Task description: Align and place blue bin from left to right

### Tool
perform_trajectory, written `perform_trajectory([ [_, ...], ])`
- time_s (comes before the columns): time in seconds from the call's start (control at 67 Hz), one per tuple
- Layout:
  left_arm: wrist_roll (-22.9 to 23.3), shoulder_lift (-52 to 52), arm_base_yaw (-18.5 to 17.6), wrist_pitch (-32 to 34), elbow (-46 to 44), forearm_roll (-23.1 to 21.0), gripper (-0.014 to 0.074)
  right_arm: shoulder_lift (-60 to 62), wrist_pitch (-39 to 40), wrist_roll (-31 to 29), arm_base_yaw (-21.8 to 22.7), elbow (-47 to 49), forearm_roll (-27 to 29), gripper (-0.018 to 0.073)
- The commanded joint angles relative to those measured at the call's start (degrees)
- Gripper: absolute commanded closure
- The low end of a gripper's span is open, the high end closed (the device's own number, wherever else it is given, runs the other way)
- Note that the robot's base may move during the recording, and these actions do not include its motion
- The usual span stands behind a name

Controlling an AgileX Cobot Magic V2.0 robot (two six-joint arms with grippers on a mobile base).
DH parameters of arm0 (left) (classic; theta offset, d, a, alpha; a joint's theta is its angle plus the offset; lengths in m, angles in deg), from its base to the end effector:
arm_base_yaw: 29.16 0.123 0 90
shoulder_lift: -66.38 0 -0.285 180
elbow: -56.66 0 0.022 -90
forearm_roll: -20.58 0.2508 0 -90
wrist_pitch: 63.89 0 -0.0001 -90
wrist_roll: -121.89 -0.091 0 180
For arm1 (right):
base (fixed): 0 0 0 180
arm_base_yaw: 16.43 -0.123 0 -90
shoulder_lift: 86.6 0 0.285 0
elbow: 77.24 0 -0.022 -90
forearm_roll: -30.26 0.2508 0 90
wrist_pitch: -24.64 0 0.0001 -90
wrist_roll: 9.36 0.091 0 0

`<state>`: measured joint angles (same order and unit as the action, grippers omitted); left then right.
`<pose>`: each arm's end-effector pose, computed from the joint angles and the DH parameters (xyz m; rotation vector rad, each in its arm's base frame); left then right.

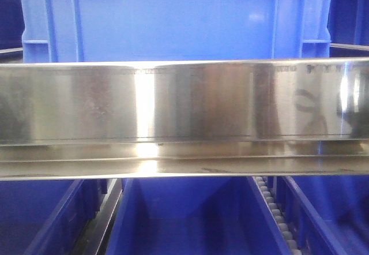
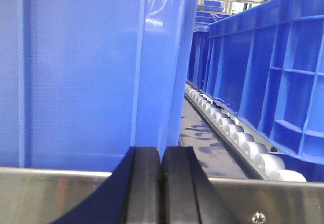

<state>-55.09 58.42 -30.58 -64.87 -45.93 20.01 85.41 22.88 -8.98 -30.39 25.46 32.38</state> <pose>0.0568 -0.0014 0.2103 -0.0284 1.5072 -0.0704 0.0551 0.0138 0.2097 -0.1530 1.5160 0.2305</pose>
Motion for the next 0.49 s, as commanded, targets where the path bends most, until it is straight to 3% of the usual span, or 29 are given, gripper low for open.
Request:
perform_trajectory([
  [0.0,-0.09,0.17,0.14,0.98,-0.19,-0.43,0.0707,0.2,1.35,-0.37,0.17,0.08,-0.42,0.0639],
  [0.478,-0.09,0.17,0.14,0.98,-0.19,-0.43,0.0707,0.2,1.35,-0.37,0.17,0.08,-0.42,0.0639],
])
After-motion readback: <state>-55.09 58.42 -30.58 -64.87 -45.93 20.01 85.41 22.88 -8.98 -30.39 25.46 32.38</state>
